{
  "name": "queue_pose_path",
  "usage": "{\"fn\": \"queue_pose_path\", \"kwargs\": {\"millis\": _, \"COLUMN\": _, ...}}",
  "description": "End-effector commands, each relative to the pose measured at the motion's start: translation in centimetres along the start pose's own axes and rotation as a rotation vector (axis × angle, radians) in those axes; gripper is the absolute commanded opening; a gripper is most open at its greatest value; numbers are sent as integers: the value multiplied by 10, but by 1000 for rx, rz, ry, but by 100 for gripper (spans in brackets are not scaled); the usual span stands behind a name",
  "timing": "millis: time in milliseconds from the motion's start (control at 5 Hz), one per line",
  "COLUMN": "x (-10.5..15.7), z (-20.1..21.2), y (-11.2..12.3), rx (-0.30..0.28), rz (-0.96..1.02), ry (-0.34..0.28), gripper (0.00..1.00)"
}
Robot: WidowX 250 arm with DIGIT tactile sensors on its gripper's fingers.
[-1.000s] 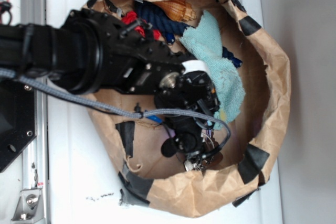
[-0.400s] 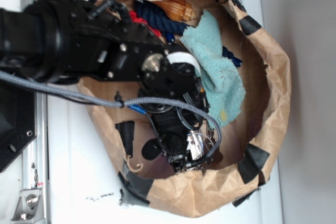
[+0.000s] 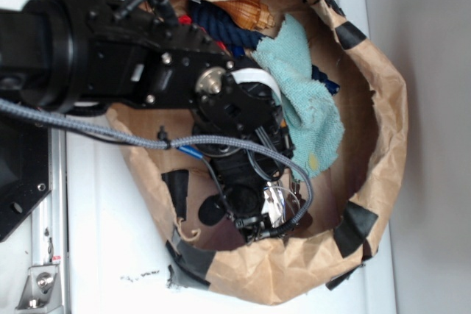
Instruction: Grab the silver keys.
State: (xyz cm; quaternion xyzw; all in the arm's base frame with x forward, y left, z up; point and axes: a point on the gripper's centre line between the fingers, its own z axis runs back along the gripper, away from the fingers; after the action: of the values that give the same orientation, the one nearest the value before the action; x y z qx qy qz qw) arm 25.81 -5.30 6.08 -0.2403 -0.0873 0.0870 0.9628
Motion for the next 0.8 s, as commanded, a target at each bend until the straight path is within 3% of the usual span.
{"fn": "queue_pose_path", "kwargs": {"millis": 0, "x": 12, "z": 6, "y": 2, "rx": 95, "rz": 85, "ry": -68, "gripper": 100}}
{"fn": "queue_pose_path", "kwargs": {"millis": 200, "x": 14, "z": 4, "y": 4, "rx": 114, "rz": 99, "ry": -67, "gripper": 100}}
{"fn": "queue_pose_path", "kwargs": {"millis": 600, "x": 27, "z": -22, "y": 3, "rx": 84, "rz": -9, "ry": -81, "gripper": 100}}
